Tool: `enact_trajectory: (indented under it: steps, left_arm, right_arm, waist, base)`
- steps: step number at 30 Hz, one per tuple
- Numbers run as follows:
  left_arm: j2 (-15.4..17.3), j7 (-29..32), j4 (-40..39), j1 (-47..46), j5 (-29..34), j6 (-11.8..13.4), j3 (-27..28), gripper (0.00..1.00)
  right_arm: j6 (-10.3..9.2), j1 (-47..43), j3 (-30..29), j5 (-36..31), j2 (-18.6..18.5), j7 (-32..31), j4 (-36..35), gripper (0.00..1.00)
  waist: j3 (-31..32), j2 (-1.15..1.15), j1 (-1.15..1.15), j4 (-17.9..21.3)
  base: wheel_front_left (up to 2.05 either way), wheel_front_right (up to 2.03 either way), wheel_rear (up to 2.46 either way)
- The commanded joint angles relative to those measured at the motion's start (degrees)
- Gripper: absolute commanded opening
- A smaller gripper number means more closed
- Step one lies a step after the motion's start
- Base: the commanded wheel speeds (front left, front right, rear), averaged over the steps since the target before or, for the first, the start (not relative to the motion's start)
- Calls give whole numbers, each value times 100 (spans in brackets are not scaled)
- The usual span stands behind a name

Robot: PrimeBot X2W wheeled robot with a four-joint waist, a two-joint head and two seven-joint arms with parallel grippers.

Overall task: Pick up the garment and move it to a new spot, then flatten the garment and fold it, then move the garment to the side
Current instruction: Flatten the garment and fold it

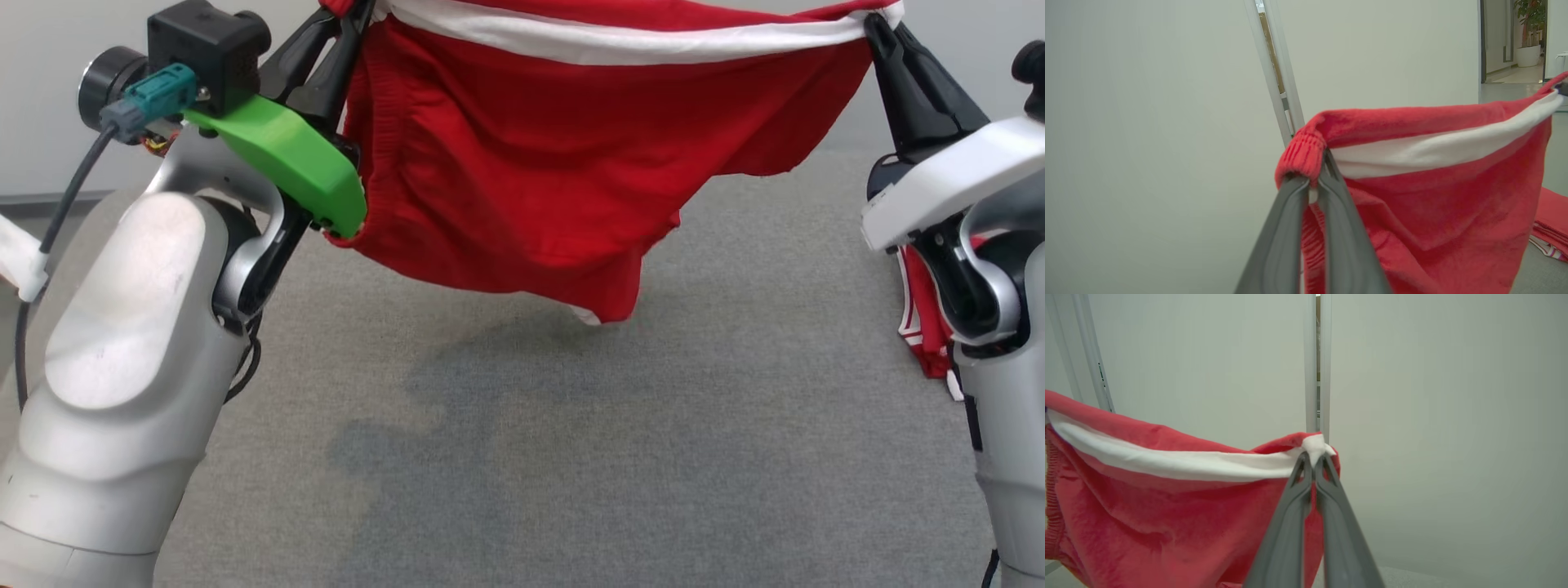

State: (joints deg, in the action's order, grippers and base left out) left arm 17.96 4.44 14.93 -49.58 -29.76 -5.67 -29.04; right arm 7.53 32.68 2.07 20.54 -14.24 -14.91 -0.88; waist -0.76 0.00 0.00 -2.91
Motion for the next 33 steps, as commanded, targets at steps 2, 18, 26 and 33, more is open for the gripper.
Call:
enact_trajectory:
  steps: [2, 18, 26, 33]
  left_arm:
    - [-62, 98, 28, -255, -102, 96, 95, 0]
    - [-626, -611, 2607, -3135, 86, 449, 552, 0]
    - [-1044, -1765, 3788, -4086, 110, 362, 668, 0]
    - [-1266, -1973, 3944, -3554, 129, 215, 947, 0]
  right_arm:
    - [-10, 360, 52, 1, -125, -49, 101, 0]
    - [-13, 4338, 1270, 260, -514, 1328, 3495, 0]
    - [-13, 5424, 1397, 272, -298, 2572, 4915, 0]
    - [-12, 4983, 2034, 575, -24, 2903, 5623, 0]
  waist:
    - [-551, 0, 0, 67]
    - [-2660, 0, 0, 604]
    - [-3317, 0, 0, 611]
    - [-3519, 0, 0, 569]
  base:
    - [0, 0, 0]
    - [0, 0, 0]
    - [0, 0, 0]
    - [0, 0, 0]
